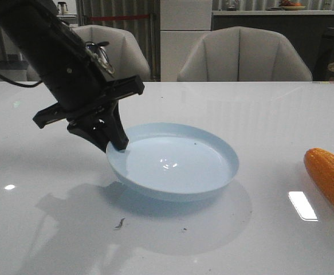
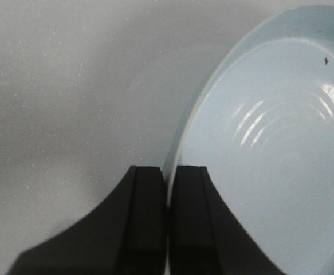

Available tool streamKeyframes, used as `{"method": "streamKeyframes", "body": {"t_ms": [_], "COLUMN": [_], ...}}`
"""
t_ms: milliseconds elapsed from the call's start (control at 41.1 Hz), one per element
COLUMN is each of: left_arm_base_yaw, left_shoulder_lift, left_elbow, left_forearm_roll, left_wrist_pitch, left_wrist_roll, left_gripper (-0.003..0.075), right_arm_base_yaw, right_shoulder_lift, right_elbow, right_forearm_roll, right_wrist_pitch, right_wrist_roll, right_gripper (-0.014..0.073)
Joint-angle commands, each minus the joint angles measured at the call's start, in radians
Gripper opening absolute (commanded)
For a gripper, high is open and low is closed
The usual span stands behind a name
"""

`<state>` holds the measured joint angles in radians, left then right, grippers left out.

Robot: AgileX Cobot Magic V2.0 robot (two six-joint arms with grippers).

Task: Place corn on plate with both arms
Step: 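Set the plate down at table center and open the left gripper, then close the right gripper on the orange corn cob and lift it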

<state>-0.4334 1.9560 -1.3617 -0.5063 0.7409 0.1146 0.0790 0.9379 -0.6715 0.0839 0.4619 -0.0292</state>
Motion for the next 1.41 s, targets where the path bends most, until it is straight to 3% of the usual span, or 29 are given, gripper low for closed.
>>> {"method": "streamKeyframes", "body": {"t_ms": [0,122,219,316,583,827,972,1143,1386], "left_arm_base_yaw": [-0.007,-0.007,-0.007,-0.007,0.032,0.101,0.175,0.258,0.321], "left_shoulder_lift": [-0.036,-0.015,-0.004,-0.008,-0.052,-0.212,-0.327,-0.452,-0.607], "left_elbow": [-0.035,-0.035,-0.035,-0.047,-0.198,-0.257,-0.257,-0.217,-0.015], "left_forearm_roll": [-0.030,-0.028,-0.025,-0.021,0.103,0.312,0.349,0.375,0.410], "left_wrist_pitch": [-0.003,0.011,0.020,0.025,0.148,0.099,0.081,0.057,-0.011], "left_wrist_roll": [-0.006,-0.006,-0.006,-0.006,0.021,0.021,0.021,0.021,0.021], "left_gripper": [0.0123,0.0256,0.0417,0.0494,0.0494,0.0494,0.0494,0.0494,0.0494], "right_arm_base_yaw": [-0.004,-0.004,-0.004,-0.004,-0.004,-0.004,-0.004,-0.004,-0.004], "right_shoulder_lift": [-0.006,-0.006,-0.006,-0.006,-0.006,0.022,0.130,0.311,0.592], "right_elbow": [-0.036,-0.036,-0.036,-0.036,-0.036,-0.075,-0.150,-0.274,-0.456], "right_forearm_roll": [0.004,0.004,0.004,0.004,0.020,0.020,0.020,0.020,0.020], "right_wrist_pitch": [-0.068,-0.068,-0.068,-0.069,-0.055,-0.027,0.019,0.071,0.184], "right_wrist_roll": [-0.006,-0.006,-0.006,-0.006,-0.006,-0.005,0.014,0.038,0.039], "right_gripper": [0.0466,0.0466,0.0466,0.0466,0.0466,0.0467,0.0468,0.0521,0.0566]}}
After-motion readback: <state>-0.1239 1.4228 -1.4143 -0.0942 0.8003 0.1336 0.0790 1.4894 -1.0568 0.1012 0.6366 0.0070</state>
